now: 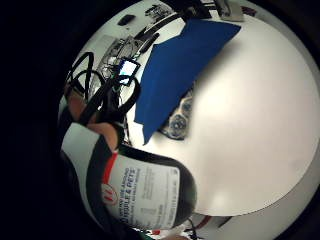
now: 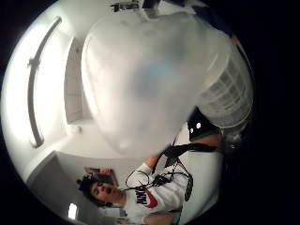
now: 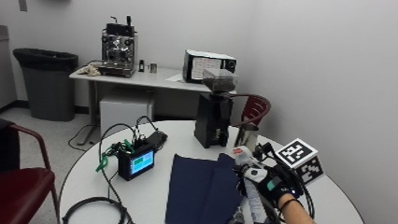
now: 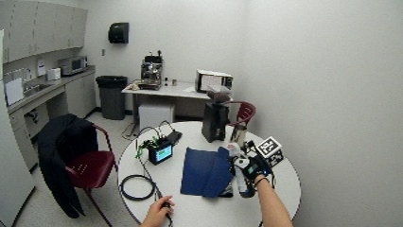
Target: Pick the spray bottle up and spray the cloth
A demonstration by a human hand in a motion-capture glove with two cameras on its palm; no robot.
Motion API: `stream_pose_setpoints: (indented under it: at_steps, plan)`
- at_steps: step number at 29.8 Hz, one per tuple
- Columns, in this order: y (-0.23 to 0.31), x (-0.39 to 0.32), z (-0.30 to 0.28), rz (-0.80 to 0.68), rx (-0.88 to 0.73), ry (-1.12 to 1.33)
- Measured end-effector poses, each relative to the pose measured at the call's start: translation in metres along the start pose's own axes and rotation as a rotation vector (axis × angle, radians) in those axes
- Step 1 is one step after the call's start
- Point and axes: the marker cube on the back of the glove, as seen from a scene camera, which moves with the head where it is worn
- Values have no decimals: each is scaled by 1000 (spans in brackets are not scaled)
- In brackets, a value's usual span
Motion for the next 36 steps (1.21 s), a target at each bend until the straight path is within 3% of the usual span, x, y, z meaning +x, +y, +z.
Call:
stream_pose_setpoints:
  at_steps: [9,18,26,32,36]
  plan:
    - [-2,-58,-28,-59,31,23]
    - [-6,-1,-3,55,-23,49]
    - [-1,-91,-43,-64,34,98]
    - [-7,-34,-12,47,-34,104]
    - [-5,-30,-23,51,-23,87]
